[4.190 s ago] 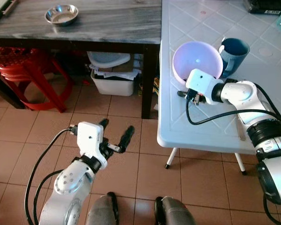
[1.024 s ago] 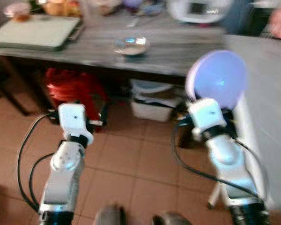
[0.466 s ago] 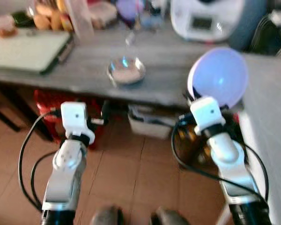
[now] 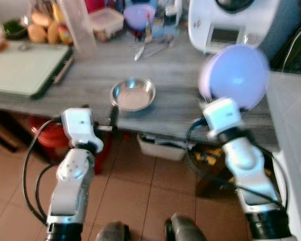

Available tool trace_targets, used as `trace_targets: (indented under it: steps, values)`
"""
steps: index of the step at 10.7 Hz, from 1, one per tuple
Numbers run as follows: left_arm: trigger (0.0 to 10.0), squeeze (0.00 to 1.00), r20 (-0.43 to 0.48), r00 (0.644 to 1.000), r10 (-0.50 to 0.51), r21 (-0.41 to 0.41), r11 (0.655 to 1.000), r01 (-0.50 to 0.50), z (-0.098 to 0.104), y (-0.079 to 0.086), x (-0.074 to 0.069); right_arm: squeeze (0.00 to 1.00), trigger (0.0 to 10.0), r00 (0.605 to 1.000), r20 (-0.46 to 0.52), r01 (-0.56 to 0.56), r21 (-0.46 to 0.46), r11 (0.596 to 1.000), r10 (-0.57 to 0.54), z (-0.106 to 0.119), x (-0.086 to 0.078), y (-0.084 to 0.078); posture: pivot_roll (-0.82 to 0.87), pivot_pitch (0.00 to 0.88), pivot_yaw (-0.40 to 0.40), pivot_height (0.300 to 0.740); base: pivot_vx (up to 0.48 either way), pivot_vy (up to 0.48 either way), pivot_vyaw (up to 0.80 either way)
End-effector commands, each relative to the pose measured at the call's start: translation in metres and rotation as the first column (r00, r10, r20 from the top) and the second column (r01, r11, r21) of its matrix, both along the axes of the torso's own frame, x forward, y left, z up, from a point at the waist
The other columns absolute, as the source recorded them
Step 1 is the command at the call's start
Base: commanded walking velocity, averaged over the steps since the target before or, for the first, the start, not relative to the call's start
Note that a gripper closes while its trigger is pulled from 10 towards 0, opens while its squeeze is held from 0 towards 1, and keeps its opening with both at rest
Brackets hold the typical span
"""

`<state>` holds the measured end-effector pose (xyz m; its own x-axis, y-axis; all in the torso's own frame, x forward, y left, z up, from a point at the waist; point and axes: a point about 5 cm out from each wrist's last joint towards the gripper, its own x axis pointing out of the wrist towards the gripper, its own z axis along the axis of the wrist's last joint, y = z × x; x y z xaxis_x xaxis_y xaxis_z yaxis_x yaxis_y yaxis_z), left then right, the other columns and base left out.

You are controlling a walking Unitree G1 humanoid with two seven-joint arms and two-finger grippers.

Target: Setting the table

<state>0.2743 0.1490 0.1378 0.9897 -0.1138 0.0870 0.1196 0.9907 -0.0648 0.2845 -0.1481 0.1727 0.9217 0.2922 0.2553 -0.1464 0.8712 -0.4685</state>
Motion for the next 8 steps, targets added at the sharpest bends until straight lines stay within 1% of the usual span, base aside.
trace_targets:
  steps: [1, 3, 5, 6, 7, 8]
  values:
    - [10.0, 0.0, 0.007, 1.0, 0.024, 0.022, 0.999, -0.024, 0.0028, 0.008, -0.0006, 0.0, 10.0, 0.999, 0.029, -0.041, 0.015, 0.999, 0.041, 0.006, -0.0006, 0.0103, -0.04, 0.119, 0.016, 0.74, 0.319, 0.356, 0.0]
    - [10.0, 0.0, -0.006, 1.0, 0.025, -0.004, 1.0, -0.025, 0.0019, 0.0075, -0.0003, 0.0, 10.0, 0.998, 0.033, -0.063, 0.013, 0.998, 0.062, 0.007, -0.0004, 0.0134, -0.04, 0.121, 0.018, 0.74, 0.283, 0.384, 0.0]
    - [10.0, 0.0, 0.004, 1.0, 0.022, 0.016, 1.0, -0.022, 0.0034, 0.0073, -0.0003, 0.0, 10.0, 0.997, 0.037, -0.069, 0.01, 0.998, 0.068, 0.0076, -0.0002, 0.0141, -0.03, 0.122, 0.018, 0.74, 0.0, 0.422, 0.0]
    - [10.0, 0.0, 0.014, 1.0, 0.02, 0.028, 0.999, -0.02, 0.0042, 0.0066, -0.001, 0.0, 10.0, 0.997, 0.038, -0.07, 0.01, 0.998, 0.069, 0.0076, -0.0002, 0.0141, -0.03, 0.123, 0.016, 0.74, 0.277, 0.33, 0.0]
    - [10.0, 0.0, 0.04, 0.999, 0.01, 0.056, 0.998, -0.012, 0.006, 0.0054, -0.0033, 0.0, 10.0, 0.997, 0.038, -0.071, 0.01, 0.997, 0.07, 0.0075, 0.0, 0.0143, -0.03, 0.123, 0.016, 0.74, 0.0, 0.0, 0.0]
    - [10.0, 0.0, 0.035, 0.999, 0.012, 0.052, 0.999, -0.014, 0.0052, 0.005, -0.0042, 0.0, 10.0, 0.997, 0.037, -0.073, 0.011, 0.997, 0.072, 0.0076, 0.0004, 0.0143, -0.03, 0.124, 0.015, 0.74, 0.0, 0.0, 0.0]
